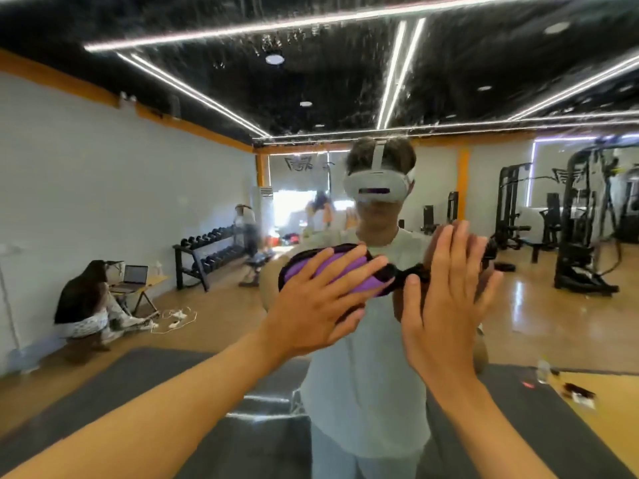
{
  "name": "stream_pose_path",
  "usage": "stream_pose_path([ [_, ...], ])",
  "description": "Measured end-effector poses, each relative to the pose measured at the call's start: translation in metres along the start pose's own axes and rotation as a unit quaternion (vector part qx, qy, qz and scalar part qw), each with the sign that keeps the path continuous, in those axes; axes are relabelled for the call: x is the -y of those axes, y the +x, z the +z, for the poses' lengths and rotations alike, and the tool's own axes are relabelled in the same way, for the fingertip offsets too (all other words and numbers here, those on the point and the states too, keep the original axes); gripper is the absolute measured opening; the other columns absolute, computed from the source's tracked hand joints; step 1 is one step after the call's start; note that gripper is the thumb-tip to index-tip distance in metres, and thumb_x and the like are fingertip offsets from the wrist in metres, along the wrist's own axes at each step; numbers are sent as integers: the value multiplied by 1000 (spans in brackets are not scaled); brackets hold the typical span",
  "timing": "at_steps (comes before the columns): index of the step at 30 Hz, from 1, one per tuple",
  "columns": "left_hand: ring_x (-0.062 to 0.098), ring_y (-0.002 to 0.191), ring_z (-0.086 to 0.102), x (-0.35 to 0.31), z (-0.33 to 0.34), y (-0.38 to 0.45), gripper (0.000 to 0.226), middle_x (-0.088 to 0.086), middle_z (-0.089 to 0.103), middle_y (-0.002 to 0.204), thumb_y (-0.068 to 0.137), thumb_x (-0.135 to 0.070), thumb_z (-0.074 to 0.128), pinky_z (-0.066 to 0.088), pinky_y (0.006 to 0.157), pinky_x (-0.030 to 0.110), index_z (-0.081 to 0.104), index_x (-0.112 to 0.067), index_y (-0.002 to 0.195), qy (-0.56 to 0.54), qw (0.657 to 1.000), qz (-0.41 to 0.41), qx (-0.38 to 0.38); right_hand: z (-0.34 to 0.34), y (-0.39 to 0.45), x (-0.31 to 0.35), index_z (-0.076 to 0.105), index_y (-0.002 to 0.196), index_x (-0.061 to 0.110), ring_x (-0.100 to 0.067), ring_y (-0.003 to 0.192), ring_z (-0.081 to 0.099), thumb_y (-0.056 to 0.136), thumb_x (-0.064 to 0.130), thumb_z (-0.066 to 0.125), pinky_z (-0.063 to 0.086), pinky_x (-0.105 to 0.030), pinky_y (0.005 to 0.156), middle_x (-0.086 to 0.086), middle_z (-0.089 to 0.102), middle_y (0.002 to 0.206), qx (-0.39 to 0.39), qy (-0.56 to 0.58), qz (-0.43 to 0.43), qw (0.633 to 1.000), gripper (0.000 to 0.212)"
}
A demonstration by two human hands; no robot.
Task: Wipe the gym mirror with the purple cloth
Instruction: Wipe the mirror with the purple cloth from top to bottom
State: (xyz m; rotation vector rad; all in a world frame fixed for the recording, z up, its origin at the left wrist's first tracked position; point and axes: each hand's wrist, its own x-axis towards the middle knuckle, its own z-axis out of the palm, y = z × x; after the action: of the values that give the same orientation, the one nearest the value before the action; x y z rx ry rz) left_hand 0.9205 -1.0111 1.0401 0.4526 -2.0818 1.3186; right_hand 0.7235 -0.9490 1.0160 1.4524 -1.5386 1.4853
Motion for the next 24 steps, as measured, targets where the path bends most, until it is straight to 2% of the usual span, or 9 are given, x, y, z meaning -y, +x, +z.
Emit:
stream_pose_path([
  [2,22,161,20,14,-6,20,51,-1,29,171,109,-38,43,11,131,44,45,-28,159,10,1000,-1,-16,-6,5,-11,1,167,19,-19,161,-12,107,37,28,-6,-56,127,2,-9,175,7,-3,-6,1000,69],
  [6,27,161,21,52,-28,119,54,5,29,172,111,-37,43,15,131,48,38,-23,163,3,977,-179,-118,-10,7,-17,2,167,20,-19,161,-11,107,40,28,-11,-50,127,2,-8,175,3,-13,-19,1000,68],
  [8,29,160,23,62,-37,168,55,7,32,171,111,-40,39,12,131,48,39,-21,162,-3,971,-199,-136,-10,7,-17,3,167,20,-18,161,-10,107,40,27,-13,-47,127,3,-8,175,0,-18,-19,1000,68],
  [10,31,159,26,58,-38,198,57,8,35,169,110,-45,38,12,130,49,42,-20,161,1,973,-180,-144,-10,7,-17,3,167,21,-17,161,-9,107,39,27,-14,-45,127,4,-7,175,-7,-15,-22,1000,67],
  [13,32,157,30,37,-29,204,56,6,39,167,110,-46,34,14,130,49,46,-21,159,10,989,-78,-127,-11,3,-22,4,167,19,-16,161,-7,107,34,26,-12,-41,128,3,-5,175,-23,18,-2,1000,66],
  [18,28,159,25,4,-8,121,53,4,35,169,111,-41,39,14,132,48,46,-18,158,-55,993,95,-35,-13,-14,-48,3,167,15,-18,161,-8,107,31,28,-6,-46,130,1,-5,175,-25,18,26,999,67],
  [21,25,160,23,-9,1,76,50,2,33,170,110,-42,44,13,132,45,51,-19,155,-58,994,90,-6,-11,-16,-52,6,167,13,-20,161,-6,106,28,32,-4,-48,130,-1,-2,175,-16,1,16,1000,68],
  [24,24,161,22,6,-3,82,52,3,31,171,110,-43,43,10,132,43,48,-23,158,-31,994,101,3,-10,-15,-50,4,167,14,-22,162,-5,105,31,31,-6,-46,130,-1,-4,175,-15,-30,20,999,70],
])
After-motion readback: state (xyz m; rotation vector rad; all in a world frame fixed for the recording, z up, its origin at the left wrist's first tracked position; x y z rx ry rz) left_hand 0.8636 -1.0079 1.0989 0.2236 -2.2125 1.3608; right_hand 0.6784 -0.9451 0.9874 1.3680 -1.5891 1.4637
